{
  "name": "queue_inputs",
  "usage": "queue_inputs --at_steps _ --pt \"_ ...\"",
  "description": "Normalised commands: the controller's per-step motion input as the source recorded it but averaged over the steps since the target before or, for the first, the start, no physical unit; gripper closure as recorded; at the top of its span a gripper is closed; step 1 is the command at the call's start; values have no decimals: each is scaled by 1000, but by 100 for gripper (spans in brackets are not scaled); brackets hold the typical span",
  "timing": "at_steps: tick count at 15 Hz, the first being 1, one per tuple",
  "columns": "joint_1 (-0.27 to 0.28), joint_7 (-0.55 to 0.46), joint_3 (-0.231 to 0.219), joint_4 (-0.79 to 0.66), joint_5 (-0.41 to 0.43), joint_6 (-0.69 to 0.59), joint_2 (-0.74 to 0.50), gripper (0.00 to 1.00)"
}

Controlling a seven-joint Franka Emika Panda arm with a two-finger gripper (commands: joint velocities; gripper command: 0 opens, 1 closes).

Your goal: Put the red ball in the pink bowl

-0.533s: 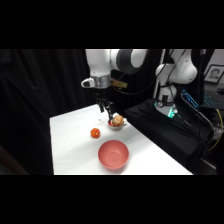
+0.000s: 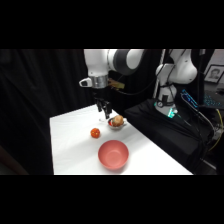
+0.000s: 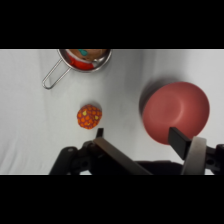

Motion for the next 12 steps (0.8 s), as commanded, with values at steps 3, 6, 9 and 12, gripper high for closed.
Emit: queue_inputs --at_steps 3,6,9,12 --pt "-88 72 -54 187 -41 186 198 0" --pt "-69 57 -29 203 7 204 257 0" --pt "-48 57 -13 197 31 216 270 0" --pt "-42 100 -30 201 19 201 276 0"
